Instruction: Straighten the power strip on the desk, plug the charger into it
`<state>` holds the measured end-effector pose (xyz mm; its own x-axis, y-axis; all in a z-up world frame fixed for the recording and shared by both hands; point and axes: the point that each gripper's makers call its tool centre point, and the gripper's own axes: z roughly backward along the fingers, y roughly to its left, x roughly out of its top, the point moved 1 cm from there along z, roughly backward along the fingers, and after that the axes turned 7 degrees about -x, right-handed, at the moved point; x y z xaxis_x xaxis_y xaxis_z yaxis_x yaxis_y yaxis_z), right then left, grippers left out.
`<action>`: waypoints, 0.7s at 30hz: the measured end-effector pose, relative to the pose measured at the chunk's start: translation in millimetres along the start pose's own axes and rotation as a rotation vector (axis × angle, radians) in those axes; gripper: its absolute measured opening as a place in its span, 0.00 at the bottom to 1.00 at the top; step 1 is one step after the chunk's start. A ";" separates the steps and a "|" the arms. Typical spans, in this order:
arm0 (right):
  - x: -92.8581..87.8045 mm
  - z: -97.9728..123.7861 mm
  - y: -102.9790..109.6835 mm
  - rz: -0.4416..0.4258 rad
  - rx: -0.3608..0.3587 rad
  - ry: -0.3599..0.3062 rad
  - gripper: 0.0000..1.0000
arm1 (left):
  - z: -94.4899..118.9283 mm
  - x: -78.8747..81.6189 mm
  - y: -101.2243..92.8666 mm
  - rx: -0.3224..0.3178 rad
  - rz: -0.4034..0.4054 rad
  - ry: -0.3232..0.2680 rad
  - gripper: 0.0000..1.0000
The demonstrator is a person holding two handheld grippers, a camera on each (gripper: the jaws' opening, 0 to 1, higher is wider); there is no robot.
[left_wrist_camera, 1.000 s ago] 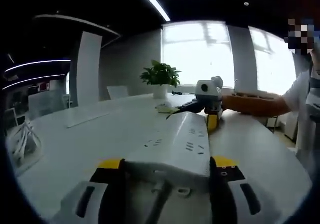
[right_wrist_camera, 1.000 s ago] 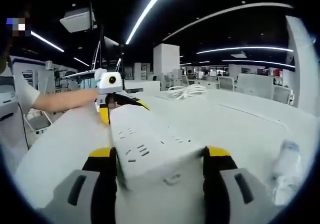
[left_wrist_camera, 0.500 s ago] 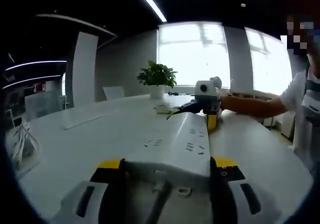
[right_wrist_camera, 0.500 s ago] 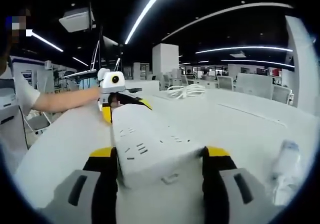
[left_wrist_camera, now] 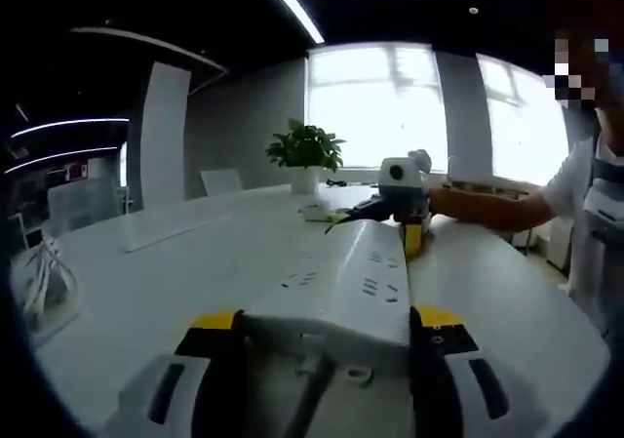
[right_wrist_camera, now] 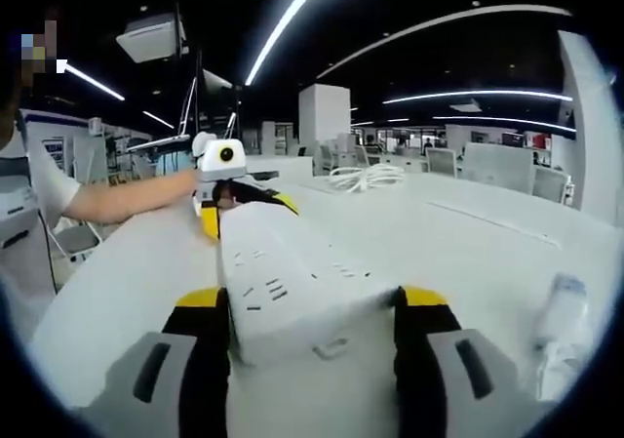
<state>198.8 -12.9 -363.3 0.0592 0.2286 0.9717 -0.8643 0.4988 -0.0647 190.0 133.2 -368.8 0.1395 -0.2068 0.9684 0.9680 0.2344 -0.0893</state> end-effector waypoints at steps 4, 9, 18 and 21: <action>0.0 -0.3 1.8 0.001 0.003 0.002 0.67 | 1.2 -0.3 -0.9 0.001 0.001 0.002 0.69; 0.2 0.0 3.6 0.003 0.005 0.003 0.67 | 1.9 -0.7 -2.3 0.002 0.001 0.003 0.69; 0.2 -0.4 5.4 0.004 0.007 0.005 0.67 | 2.9 -1.5 -3.0 0.002 0.002 0.009 0.69; 0.5 -1.7 6.4 0.004 0.008 0.006 0.67 | 4.1 -2.1 -3.4 0.003 0.003 0.012 0.69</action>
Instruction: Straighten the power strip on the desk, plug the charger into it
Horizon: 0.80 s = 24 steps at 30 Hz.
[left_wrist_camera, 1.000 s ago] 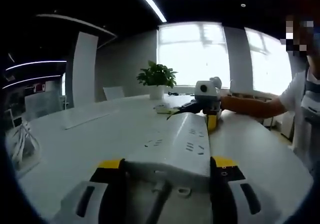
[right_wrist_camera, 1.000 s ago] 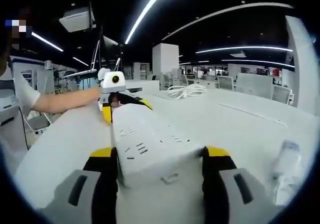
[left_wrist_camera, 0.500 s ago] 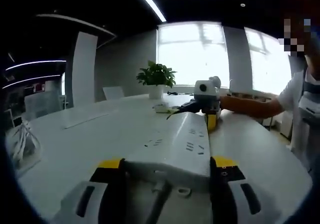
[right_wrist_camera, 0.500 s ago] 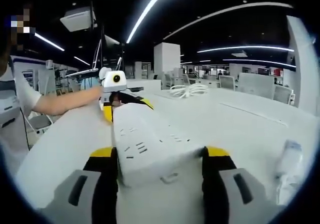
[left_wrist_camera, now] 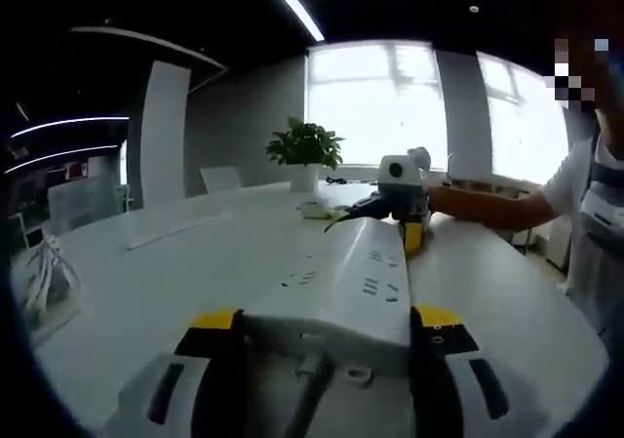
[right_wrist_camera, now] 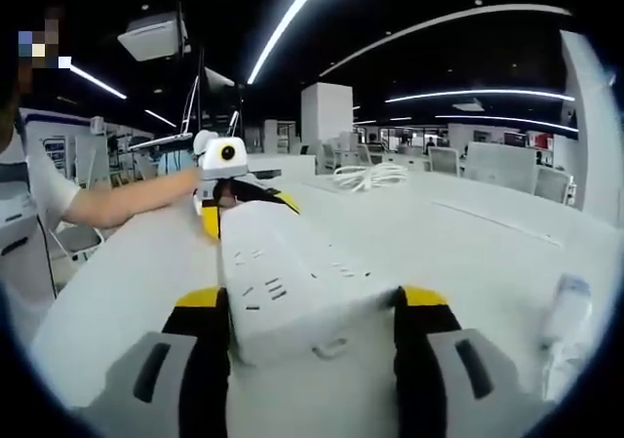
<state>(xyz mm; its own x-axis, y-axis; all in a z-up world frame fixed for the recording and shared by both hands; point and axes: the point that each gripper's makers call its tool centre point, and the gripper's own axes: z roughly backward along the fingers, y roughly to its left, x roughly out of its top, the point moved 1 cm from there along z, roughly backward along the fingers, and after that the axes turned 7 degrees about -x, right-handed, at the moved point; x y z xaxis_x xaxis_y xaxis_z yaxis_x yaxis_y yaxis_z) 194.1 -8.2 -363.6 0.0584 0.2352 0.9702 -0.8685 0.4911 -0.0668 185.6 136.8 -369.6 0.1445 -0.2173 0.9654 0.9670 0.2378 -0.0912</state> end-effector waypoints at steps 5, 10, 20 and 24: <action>0.3 -1.8 1.6 0.000 -0.001 0.002 0.67 | 2.3 -0.8 0.8 -0.004 0.000 0.003 0.70; 0.4 -2.8 4.2 0.001 -0.001 0.003 0.67 | 3.5 -1.1 1.3 -0.005 0.000 0.004 0.70; 1.2 -6.9 7.6 0.001 -0.005 0.007 0.67 | 5.3 -1.0 2.8 -0.008 -0.001 0.000 0.71; 1.4 -6.8 7.8 0.001 -0.005 0.006 0.67 | 5.3 -0.8 2.7 -0.007 -0.001 0.000 0.71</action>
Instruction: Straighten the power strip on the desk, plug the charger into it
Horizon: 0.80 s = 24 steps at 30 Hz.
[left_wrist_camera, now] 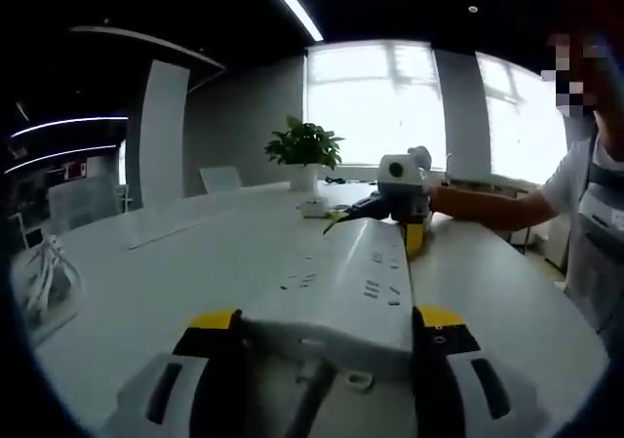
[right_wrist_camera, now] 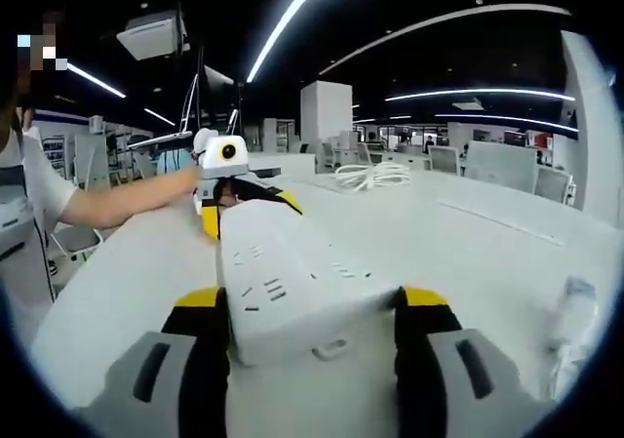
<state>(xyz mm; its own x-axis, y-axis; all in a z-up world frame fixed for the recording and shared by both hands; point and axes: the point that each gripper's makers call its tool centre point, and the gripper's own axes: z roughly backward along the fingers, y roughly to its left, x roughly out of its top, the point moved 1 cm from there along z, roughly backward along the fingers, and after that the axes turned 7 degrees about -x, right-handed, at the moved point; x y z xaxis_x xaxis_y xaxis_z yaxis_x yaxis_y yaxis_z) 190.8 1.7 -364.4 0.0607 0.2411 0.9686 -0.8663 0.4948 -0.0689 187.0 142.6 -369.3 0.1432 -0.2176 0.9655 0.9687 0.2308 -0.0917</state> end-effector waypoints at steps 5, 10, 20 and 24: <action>0.2 0.0 -0.2 0.000 -0.001 -0.001 0.68 | -0.5 0.0 -1.2 0.002 0.000 0.000 0.71; 0.3 0.1 0.3 -0.001 -0.003 -0.001 0.68 | -0.2 0.3 -0.2 0.002 0.000 -0.001 0.71; 7.8 3.8 -0.5 0.108 -0.004 -0.030 0.67 | 0.3 0.7 1.0 0.000 -0.001 -0.003 0.71; 7.4 3.2 -0.9 0.098 -0.002 -0.027 0.67 | 0.3 0.8 1.0 -0.001 -0.001 -0.005 0.71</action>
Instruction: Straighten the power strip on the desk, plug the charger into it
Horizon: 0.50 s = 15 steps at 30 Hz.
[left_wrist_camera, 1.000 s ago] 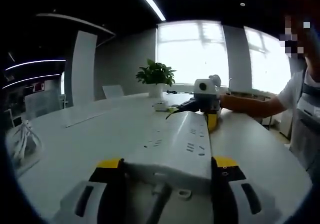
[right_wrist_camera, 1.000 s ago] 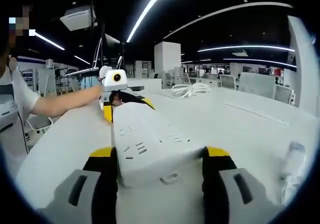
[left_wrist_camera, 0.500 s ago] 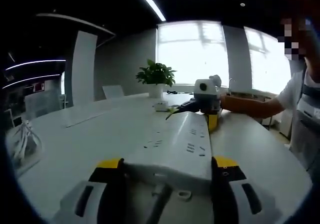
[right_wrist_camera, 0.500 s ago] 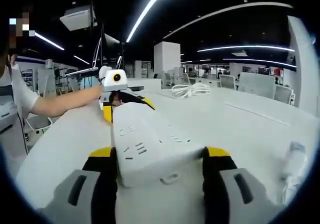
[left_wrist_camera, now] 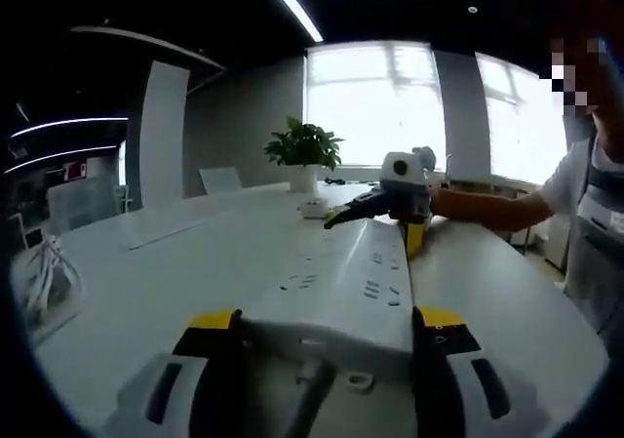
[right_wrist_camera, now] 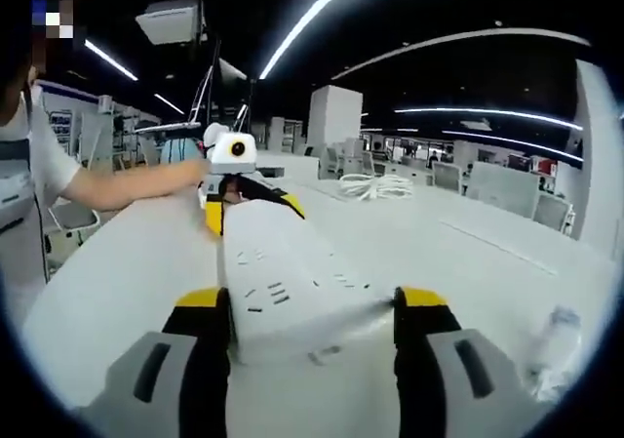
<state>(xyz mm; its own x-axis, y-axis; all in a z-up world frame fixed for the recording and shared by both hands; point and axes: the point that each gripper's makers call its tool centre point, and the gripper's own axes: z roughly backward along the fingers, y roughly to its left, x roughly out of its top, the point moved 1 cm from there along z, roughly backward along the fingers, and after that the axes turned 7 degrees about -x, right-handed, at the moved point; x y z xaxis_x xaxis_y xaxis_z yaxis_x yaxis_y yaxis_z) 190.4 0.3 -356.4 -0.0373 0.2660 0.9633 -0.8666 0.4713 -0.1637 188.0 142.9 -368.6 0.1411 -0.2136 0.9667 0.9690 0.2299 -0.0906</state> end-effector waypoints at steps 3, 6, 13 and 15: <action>2.5 0.9 -0.8 -0.012 0.002 -0.011 0.67 | -0.1 0.0 -0.1 0.000 0.000 -0.001 0.71; 10.3 3.8 -1.7 -0.023 0.002 -0.052 0.65 | 0.0 0.1 -0.3 -0.003 -0.001 -0.003 0.71; 13.2 4.4 -2.3 -0.041 0.004 -0.063 0.66 | -0.2 0.0 -1.0 -0.005 -0.002 -0.004 0.71; 17.6 6.1 -5.8 -0.060 -0.004 -0.082 0.66 | -0.2 0.0 -1.1 -0.006 -0.002 -0.004 0.71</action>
<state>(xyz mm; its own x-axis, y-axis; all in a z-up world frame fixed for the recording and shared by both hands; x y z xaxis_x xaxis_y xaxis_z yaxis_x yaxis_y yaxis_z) 191.7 -2.9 -337.2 -0.0257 0.1675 0.9855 -0.8664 0.4881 -0.1056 186.9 142.5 -368.5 0.1382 -0.2106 0.9678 0.9705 0.2238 -0.0899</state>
